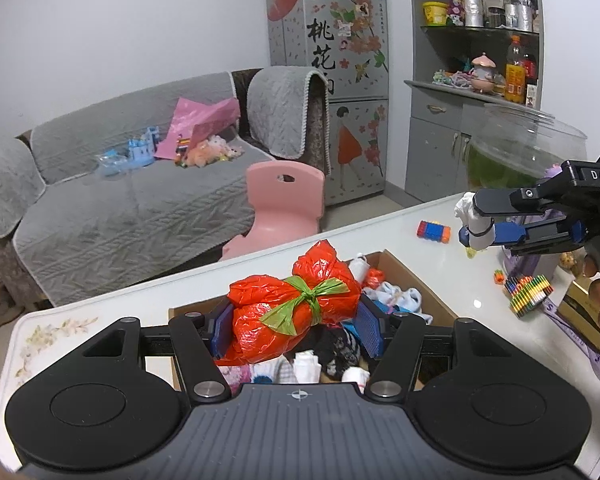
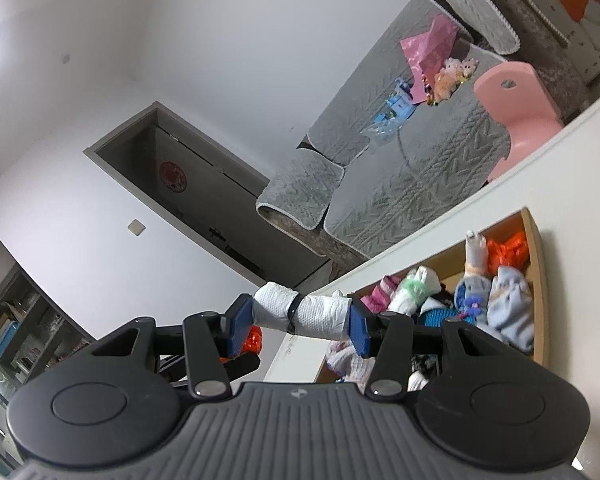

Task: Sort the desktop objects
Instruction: 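Carry the red bundle and white sock over the box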

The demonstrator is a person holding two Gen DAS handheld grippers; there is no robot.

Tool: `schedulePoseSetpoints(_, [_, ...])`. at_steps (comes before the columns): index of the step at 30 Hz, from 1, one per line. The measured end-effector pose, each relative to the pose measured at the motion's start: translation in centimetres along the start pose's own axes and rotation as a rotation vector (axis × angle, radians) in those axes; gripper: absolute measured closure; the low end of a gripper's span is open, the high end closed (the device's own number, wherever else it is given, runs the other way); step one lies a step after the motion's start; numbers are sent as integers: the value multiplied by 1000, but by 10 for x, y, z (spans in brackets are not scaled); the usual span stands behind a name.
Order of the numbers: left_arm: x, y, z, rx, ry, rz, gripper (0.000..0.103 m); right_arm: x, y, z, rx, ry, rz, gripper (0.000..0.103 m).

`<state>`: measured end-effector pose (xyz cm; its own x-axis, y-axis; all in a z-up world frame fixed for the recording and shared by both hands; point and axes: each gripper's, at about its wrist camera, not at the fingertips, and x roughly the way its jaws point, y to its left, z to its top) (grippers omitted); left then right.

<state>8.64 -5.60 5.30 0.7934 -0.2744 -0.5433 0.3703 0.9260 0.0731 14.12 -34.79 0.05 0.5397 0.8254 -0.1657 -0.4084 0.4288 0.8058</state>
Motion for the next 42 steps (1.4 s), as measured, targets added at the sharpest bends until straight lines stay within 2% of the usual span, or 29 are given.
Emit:
schedulePoseSetpoints(10, [35, 14, 5, -11, 43, 27, 37, 22, -2, 12, -22, 52, -34, 57])
schedulePoseSetpoints(24, [98, 31, 13, -34, 132, 17, 37, 66, -23, 26, -80, 139, -182, 57])
schedulePoseSetpoints(34, [139, 36, -4, -31, 214, 21, 37, 102, -32, 27, -177, 221, -355, 57])
schedulePoseSetpoints(42, [146, 43, -18, -37, 237, 5, 36, 133, -25, 17, -332, 276, -513, 57])
